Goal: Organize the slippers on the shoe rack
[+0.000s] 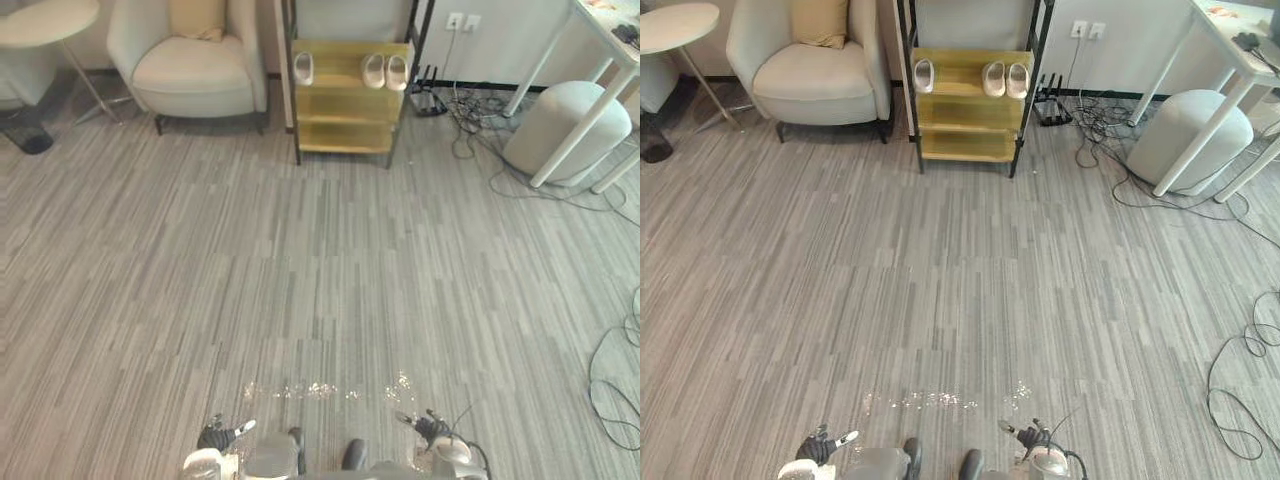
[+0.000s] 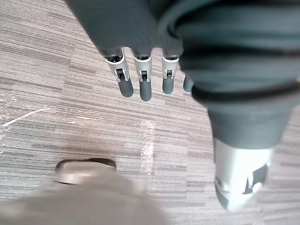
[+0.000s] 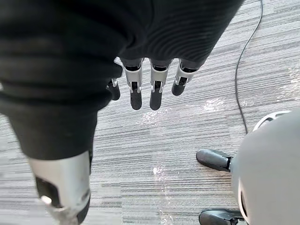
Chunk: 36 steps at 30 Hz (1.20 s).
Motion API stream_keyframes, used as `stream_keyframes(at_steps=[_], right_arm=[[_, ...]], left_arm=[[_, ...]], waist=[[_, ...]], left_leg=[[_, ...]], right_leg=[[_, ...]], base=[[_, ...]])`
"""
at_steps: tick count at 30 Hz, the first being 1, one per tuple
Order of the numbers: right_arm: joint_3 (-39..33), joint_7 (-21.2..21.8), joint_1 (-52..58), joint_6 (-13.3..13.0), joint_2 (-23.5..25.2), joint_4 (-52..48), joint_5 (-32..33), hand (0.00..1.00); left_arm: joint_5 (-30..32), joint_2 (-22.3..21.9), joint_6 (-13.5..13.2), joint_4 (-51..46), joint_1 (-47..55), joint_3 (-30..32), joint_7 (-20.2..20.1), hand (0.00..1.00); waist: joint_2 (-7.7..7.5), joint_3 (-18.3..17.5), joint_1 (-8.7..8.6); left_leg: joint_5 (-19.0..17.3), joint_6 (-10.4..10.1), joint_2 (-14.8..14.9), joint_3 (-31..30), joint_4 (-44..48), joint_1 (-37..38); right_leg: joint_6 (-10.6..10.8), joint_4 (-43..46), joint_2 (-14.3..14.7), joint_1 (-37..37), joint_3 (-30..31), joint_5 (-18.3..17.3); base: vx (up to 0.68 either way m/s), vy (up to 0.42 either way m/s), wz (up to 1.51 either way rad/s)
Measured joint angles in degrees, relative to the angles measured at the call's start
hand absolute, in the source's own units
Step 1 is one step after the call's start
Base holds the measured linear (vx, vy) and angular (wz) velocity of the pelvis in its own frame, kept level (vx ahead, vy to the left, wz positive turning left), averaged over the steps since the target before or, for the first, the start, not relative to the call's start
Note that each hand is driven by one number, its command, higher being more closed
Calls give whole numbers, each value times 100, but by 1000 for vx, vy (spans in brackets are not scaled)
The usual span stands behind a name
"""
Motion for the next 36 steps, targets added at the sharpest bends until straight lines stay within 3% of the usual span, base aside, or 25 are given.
stream_keyframes(at_steps=[1, 3, 5, 7, 9, 10, 11, 12, 13, 15, 16, 18, 20, 21, 22, 23, 25, 26, 29, 31, 33, 35, 36], right_arm=[[1, -12, 14, 10, -102, 3, 2, 0], [-27, -61, 40, 62, -169, 3, 3, 0], [-92, -108, 33, 118, -221, 3, 1, 0], [-135, -129, 31, 142, -219, 1, 0, 0], [-136, -141, -8, 142, -219, -3, -3, 0], [-140, -140, -9, 140, -186, -8, -3, 0], [-135, -130, 63, 141, -57, -10, -4, 0], [-147, -117, 68, 138, 60, -11, -5, 0], [-151, -106, 44, 136, 98, -12, -5, 0], [-134, -81, 71, 119, 140, -42, -6, 0], [-122, -74, 71, 119, 138, -42, -7, 0], [-71, -50, 52, 113, 90, -133, -7, 0], [-17, -43, 5, 103, 64, -216, -9, 0], [-14, -41, -21, 100, 54, -214, -9, 0], [-17, -36, -90, 88, 37, -235, -5, 0], [-12, -36, -161, 93, 6, -226, -6, 0], [-7, -37, -124, 96, 15, -186, -6, 0], [27, 18, -112, 91, -16, -220, 5, 0], [13, 31, -270, 51, -149, -274, -15, 0], [-29, 33, -264, 75, -108, -203, -10, 0], [59, 27, -179, 68, -99, -190, -1, 0], [102, 15, -168, 67, -107, -139, 2, 0], [90, 4, -179, 70, -115, -120, 10, 0]], left_arm=[[-83, -79, 2, -3, 24, 63, 8, 0], [-140, -102, 1, -15, 5, 147, 8, 0], [-241, -127, -1, -18, -14, 243, 12, 0], [-295, -138, 0, -18, 10, 276, 10, 0], [-296, -172, -1, -16, 82, 275, 9, 0], [-297, -169, 1, 9, 151, 297, 2, 0], [-296, -91, 1, 12, 147, 304, 3, 0], [-295, -5, 3, 19, 94, 306, 3, 0], [-294, 0, 1, 13, 63, 303, 0, 0], [-291, 37, 15, 13, 54, 249, -13, 0], [-290, 46, 14, -12, 55, 209, -12, 0], [-293, 61, 16, -25, 105, 197, -10, 0], [-293, 61, 5, -99, 85, 165, -12, 0], [-292, 48, -3, -149, 53, 166, -14, 0], [-292, 35, -3, -166, -18, 163, -17, 0], [-284, 22, -6, -197, -41, 161, -20, 0], [-284, 57, -3, -187, -7, 187, -20, 0], [-266, 47, 5, -114, -21, 309, 2, 0], [-188, -255, -10, -79, 5, 436, -5, 0], [-176, -329, 9, -63, -10, 495, -23, 0], [-149, -305, 12, -75, -11, 504, -47, 0], [-118, -289, -7, -121, -23, 502, -114, 0], [-120, -248, -7, -222, -45, 497, -131, 0]], waist=[[50, 66, 49], [103, 111, 95], [58, 158, 153], [19, 155, 250], [92, 90, 320], [70, 24, 362], [-166, -32, 391], [-347, -66, 399], [-394, -79, 434], [-408, -75, 384], [-414, -48, 359], [-337, 18, 270], [-317, 43, 157], [-308, 47, 148], [-285, 62, 144], [-274, 78, 117], [-373, 112, 106], [-415, 101, 65], [0, 12, 107], [179, -10, 109], [208, 20, 138], [158, 51, 182], [100, 53, 215]], left_leg=[[282, 127, 152, 308, 634, -247], [137, 189, 213, 481, 1001, -599], [-79, 161, 200, 574, 320, -796], [148, 71, 88, 542, -1323, -750], [382, 27, 128, 305, -2267, -665], [748, 316, 81, 280, -2182, -678], [587, 427, -87, 340, -2002, -725], [361, 492, -228, 381, -1881, -697], [183, 491, -255, 416, -1767, -583], [-57, 599, -336, 416, -1796, -73], [-278, 573, -356, 393, -1906, 319], [-377, 580, -351, 377, -2314, 1080], [-364, 562, -213, 362, -2647, 1653], [-371, 550, -124, 301, -2730, 1781], [-371, 549, -50, 222, -2788, 1851], [-410, 443, 11, 136, -2850, 1943], [-666, 49, -36, 13, -2906, 2285], [-865, -61, -61, -249, -2893, 2586], [-853, -112, 340, -412, -2396, 2447], [-727, -255, 666, -536, -1160, 2028], [-100, -220, 1011, -493, 723, 1404], [-512, -135, 1091, -207, 1735, 846], [-719, -30, 1012, -19, 1727, 446]], right_leg=[[-27, -22, -51, 121, 113, -23], [-20, 74, -213, 100, 287, -71], [40, 156, -414, 40, 399, -136], [294, 254, -600, 20, 452, -321], [553, 383, -613, -53, 574, -529], [708, 504, -704, -23, 631, -700], [845, 643, -874, 14, 636, -786], [1013, 1049, -1060, -58, 629, -903], [1160, 1877, -1228, -328, 670, -1001], [1230, 3919, -1458, -909, 898, -931], [1135, 5157, -1540, -1320, 940, -901], [695, 5851, -1691, -1757, 416, -1081], [348, 4987, -1640, -2118, -442, -1293], [323, 4248, -1453, -2401, -579, -1252], [352, 3531, -1269, -2590, -577, -1021], [427, 2485, -1039, -2704, -517, -460], [299, 1596, -887, -2758, -270, 617], [-113, 1979, -862, -2793, -45, 1109], [-155, 2393, -659, -2832, -253, 423], [-230, 2261, -348, -2499, -359, 187], [-274, 1785, -56, -1782, -313, 20], [-325, 1445, 71, -1237, -209, -80], [-281, 1285, 68, -1034, -135, -59]], base=[[103, 90, -47], [117, 114, -41], [145, 182, -33], [234, 223, -21], [340, 286, -28], [389, 270, -29], [485, 230, -7], [417, 158, -3], [517, 212, -2], [524, 230, -3], [576, 195, -8], [494, 131, -7], [500, 51, 17], [484, -54, 25], [480, -113, 44], [485, -136, 60], [535, -218, 68], [679, -290, 45], [574, -257, 17], [562, -265, -1], [461, -190, -12], [450, -113, -19], [317, -52, -25]])
